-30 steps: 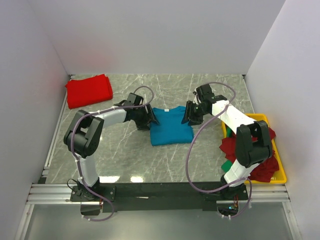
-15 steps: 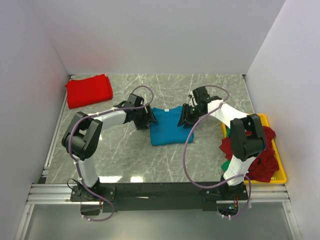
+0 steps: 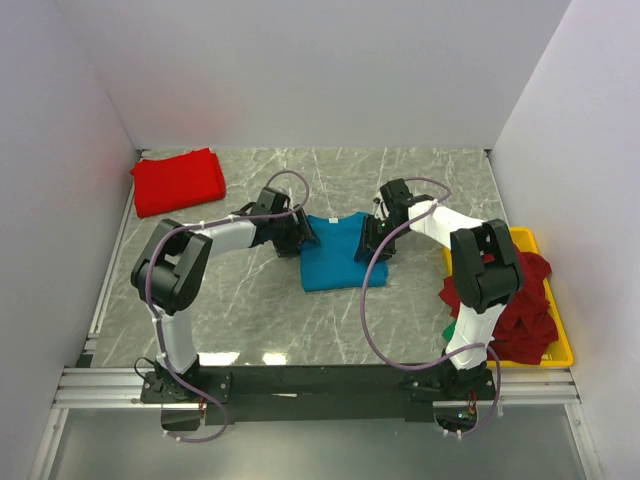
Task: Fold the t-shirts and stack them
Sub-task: Neatly place the folded tshirt to the corner
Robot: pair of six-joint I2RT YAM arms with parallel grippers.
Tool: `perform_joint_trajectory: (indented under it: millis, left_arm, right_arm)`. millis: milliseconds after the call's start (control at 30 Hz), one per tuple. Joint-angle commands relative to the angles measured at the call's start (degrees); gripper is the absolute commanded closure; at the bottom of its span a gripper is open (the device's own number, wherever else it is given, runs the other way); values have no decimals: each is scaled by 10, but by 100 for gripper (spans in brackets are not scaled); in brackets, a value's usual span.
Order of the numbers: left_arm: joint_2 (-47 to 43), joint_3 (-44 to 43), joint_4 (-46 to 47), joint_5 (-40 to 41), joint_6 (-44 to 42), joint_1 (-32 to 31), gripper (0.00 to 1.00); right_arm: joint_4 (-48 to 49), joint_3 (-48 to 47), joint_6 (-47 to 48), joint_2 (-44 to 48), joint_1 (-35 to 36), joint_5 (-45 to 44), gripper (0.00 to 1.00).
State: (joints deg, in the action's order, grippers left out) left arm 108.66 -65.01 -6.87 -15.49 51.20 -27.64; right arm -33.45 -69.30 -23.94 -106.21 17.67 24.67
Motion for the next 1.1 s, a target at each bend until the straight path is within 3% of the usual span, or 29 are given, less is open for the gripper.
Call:
perform_joint_trajectory:
  millis: [0, 300, 467, 533, 633, 1067]
  left_arm:
    - [37, -6, 4, 17, -4, -4, 27]
    - [95, -28, 7, 9, -7, -34, 39]
    - [127, -56, -16, 13, -13, -38, 71]
    - [139, -66, -28, 12, -22, -38, 78]
    - [149, -90, -44, 8, -39, -37, 99]
    - [180, -343, -286, 149, -249, 36, 99]
  right_arm:
    - [3, -11, 1, 2, 8, -8, 54]
    - [1, -22, -14, -7, 22, -12, 54]
    - [0, -36, -22, -19, 33, -18, 54]
    - [-2, -45, -26, -23, 35, -19, 54]
    - [-6, -58, -30, -29, 39, -23, 55]
    - [-108, -111, -18, -4, 40, -113, 55]
